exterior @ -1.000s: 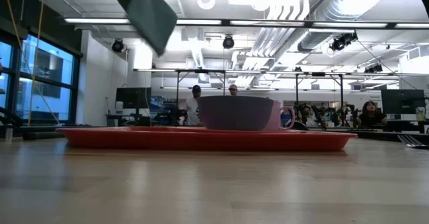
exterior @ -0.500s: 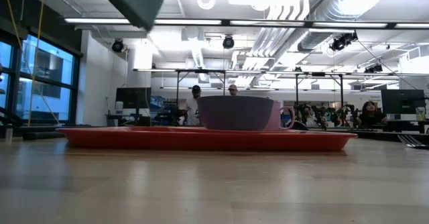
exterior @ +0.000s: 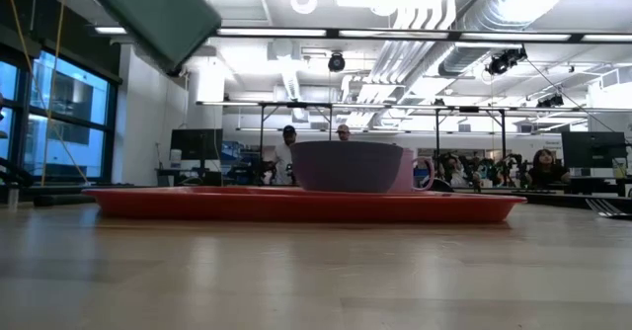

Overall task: Set up tray
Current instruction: Put the blue towel on the tray

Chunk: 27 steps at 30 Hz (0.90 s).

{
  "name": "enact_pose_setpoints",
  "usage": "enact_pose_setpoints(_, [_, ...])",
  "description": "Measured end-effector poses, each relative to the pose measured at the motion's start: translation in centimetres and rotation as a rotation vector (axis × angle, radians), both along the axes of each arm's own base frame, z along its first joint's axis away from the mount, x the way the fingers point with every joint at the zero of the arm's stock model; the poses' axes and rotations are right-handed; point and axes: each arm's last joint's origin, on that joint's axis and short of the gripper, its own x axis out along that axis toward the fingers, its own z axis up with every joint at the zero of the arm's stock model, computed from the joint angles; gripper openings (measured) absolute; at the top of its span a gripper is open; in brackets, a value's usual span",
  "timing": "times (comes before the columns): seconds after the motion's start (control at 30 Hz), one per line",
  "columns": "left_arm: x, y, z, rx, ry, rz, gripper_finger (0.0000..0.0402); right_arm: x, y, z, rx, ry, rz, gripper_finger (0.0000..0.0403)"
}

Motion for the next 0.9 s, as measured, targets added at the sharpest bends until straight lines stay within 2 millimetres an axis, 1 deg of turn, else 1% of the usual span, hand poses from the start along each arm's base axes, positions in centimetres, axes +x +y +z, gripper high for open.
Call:
enact_pose_setpoints(0.1, [0.6,0.1,-2.0,-0.037,0.051,-0.015,0.0016,-0.2,0.1,-2.8,0.029,-0.038,-0.001,0.0168])
enact_pose_setpoints(0.27, [1.4,0.3,-4.9,-0.077,0.090,-0.018,0.0016,-0.5,0.4,-8.3,0.106,-0.112,0.002,0.0173])
enact_pose_setpoints(0.37, [2.1,0.4,-6.0,-0.110,0.040,-0.032,0.0016,-0.7,0.5,-11.3,0.178,-0.152,-0.005,0.0173])
enact_pose_setpoints(0.47, [2.5,0.4,-7.1,-0.131,0.022,-0.032,0.0016,-0.8,0.7,-13.6,0.237,-0.194,0.001,0.0169])
enact_pose_setpoints(0.57, [3.0,0.5,-8.2,-0.146,0.033,-0.031,0.0016,-0.9,0.8,-15.1,0.268,-0.226,0.012,0.0164])
enact_pose_setpoints(0.63, [3.2,0.6,-9.2,-0.160,0.066,-0.034,0.0016,-1.0,0.8,-15.6,0.273,-0.232,0.015,0.0160])
enact_pose_setpoints(0.8, [4.2,0.8,-11.3,-0.157,0.070,-0.045,0.0016,-1.2,0.9,-15.5,0.257,-0.246,0.012,0.0156])
enact_pose_setpoints(0.9, [5.0,1.1,-12.4,-0.115,0.095,-0.048,0.0016,-1.2,0.9,-15.4,0.250,-0.255,0.014,0.0159])
